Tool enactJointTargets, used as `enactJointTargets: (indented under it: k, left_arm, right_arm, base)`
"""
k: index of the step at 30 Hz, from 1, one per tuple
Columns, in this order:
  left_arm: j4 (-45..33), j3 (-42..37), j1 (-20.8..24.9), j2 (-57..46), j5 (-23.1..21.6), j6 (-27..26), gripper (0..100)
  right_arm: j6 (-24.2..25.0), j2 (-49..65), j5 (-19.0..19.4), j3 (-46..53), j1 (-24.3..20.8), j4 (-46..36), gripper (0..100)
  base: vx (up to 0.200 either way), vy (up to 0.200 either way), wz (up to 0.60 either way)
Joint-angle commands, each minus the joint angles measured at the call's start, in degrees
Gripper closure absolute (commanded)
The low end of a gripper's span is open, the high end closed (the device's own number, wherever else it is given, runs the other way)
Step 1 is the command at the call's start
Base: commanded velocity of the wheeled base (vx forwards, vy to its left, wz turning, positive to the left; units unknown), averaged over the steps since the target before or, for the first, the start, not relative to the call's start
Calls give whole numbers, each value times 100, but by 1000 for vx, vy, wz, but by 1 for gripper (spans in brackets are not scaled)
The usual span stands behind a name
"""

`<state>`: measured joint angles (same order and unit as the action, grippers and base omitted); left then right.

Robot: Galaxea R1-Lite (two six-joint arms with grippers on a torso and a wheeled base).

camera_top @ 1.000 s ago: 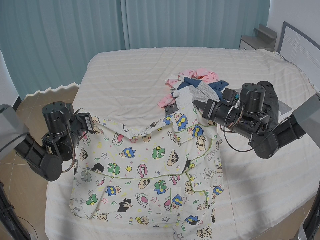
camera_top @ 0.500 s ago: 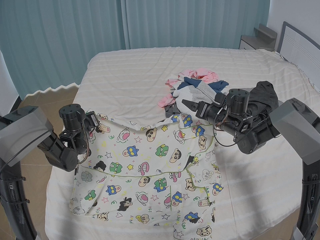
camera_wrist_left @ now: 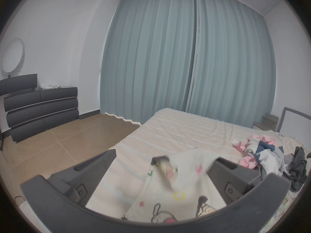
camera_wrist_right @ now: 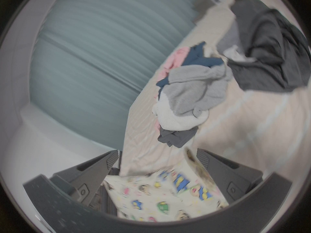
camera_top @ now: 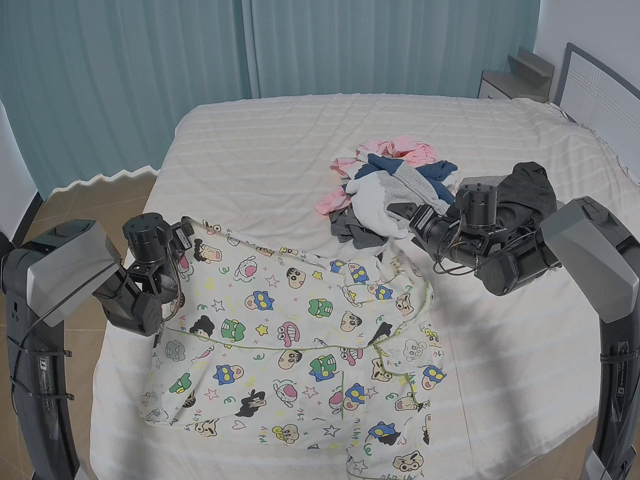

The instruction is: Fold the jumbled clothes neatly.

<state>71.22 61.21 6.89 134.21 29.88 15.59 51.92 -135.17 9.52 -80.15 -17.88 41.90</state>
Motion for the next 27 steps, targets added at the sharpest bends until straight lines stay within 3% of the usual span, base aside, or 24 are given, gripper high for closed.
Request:
enactJointTargets:
  k: [1,5,14,16,17,20,22,23,27]
  left_arm:
    - [270,585,-364,475,150,-21,0]
    - [287,664,-487,563,167,-4,0]
    - [217,664,-698,598,150,-39,0]
    - [208,313,-698,361,141,-39,0]
    - [208,-241,-698,-17,106,-12,0]
    - [208,-1120,-671,-641,-131,76,0]
    - [208,-1217,-671,-712,-175,93,0]
    - [208,-2016,-654,-1353,-712,383,0]
    - [-73,-2992,-636,-2004,-1564,445,0]
  right_arm:
    - [1567,210,59,-1011,303,-1017,0]
    - [1707,228,59,-1152,347,-1254,0]
    - [1655,606,50,-431,4,-1553,0]
    - [1488,738,50,-115,-84,-1562,0]
    - [916,869,50,316,-163,-1553,0]
    - [-77,1072,6,1019,-198,-1457,0]
    - [-156,1098,6,1090,-198,-1439,0]
    - [-534,1441,-20,1705,-198,-1210,0]
    - [-587,1924,-20,2461,-198,-701,0]
  base:
    - [0,0,0]
    - [0,0,0]
    - [0,0,0]
    - [0,0,0]
    - [0,0,0]
    - [0,0,0]
    - [0,0,0]
    - [0,0,0]
    - [0,0,0]
